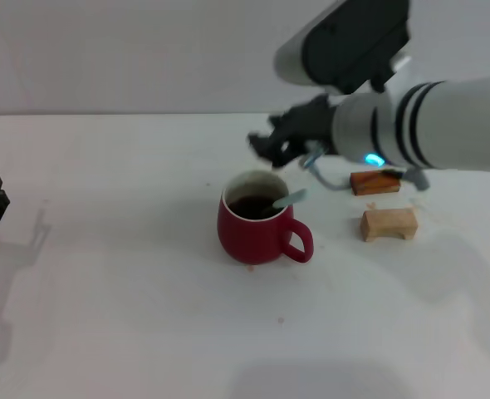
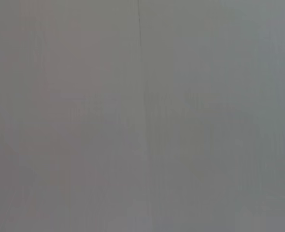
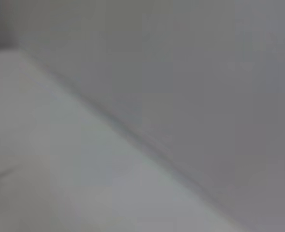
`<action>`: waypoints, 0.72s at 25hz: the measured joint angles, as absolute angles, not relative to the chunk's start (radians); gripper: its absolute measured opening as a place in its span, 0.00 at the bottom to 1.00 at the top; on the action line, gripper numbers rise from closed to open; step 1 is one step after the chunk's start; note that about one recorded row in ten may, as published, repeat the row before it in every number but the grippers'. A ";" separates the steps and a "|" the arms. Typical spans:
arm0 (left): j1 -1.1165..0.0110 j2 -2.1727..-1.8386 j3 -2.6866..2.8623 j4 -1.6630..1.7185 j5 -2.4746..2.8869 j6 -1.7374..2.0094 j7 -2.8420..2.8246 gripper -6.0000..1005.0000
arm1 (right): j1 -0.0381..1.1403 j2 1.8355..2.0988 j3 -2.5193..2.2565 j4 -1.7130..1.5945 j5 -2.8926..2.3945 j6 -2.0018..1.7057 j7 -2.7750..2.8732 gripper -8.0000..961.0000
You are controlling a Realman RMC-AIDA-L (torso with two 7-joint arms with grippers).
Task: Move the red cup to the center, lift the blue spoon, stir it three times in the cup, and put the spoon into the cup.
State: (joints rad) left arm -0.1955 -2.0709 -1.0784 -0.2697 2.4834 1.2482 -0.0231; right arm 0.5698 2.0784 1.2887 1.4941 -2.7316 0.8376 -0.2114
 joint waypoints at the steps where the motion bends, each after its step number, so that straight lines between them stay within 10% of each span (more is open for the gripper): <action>1: -0.196 -2.071 -1.078 -0.269 2.483 1.246 -0.023 0.83 | 0.535 2.078 1.271 1.508 -2.790 0.756 -0.212 0.37; 10: -0.188 -2.071 -1.084 -0.269 2.483 1.249 -0.023 0.83 | 0.093 2.078 1.126 1.358 -2.917 -0.459 -0.248 0.39; 18: -0.187 -2.070 -1.088 -0.262 2.456 1.250 -0.052 0.83 | 0.000 2.082 1.073 0.999 -2.647 -1.046 -0.243 0.40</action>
